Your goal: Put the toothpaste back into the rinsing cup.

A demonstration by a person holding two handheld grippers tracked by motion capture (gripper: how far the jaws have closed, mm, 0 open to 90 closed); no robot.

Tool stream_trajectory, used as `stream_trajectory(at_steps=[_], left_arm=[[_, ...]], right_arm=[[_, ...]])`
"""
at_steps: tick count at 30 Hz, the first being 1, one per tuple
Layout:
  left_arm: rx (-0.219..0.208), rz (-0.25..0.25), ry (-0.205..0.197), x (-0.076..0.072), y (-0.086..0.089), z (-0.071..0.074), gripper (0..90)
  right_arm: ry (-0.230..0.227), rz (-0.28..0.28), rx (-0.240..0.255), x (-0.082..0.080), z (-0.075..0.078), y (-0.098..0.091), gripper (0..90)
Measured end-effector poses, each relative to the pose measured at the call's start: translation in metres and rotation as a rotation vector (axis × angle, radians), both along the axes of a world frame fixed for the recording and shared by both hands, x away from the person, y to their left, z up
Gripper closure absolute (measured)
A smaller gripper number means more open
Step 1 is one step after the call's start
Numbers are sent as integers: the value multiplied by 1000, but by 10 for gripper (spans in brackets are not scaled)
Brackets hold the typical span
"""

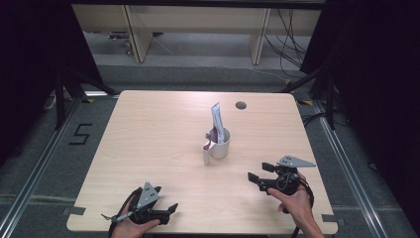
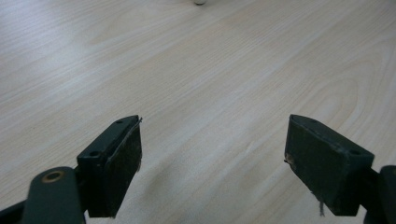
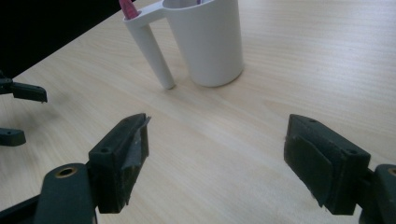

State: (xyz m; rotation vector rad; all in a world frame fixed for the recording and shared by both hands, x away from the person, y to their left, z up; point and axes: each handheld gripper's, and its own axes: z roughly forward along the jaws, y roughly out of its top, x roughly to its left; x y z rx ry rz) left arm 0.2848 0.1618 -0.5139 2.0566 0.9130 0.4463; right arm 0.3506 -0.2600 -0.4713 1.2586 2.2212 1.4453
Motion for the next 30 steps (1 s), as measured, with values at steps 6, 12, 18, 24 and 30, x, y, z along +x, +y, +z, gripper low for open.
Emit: stream_trajectory(at_steps=[6, 12, 18, 24, 30], left_arm=[[1, -2, 0, 0, 0, 0, 185], [23, 1, 4, 0, 0, 0, 185], [12, 4, 5, -1, 0, 0, 185], [15, -1, 4, 0, 0, -1, 185], [13, -5, 6, 0, 0, -1, 185]], right_arm=[[-2, -5, -6, -8, -3, -7, 230], [18, -10, 9, -16, -6, -11, 228], [12, -14, -1, -21, -8, -16, 216], [35, -23, -3, -28, -11, -17, 167], [23, -8, -28, -34, -16, -20, 166]])
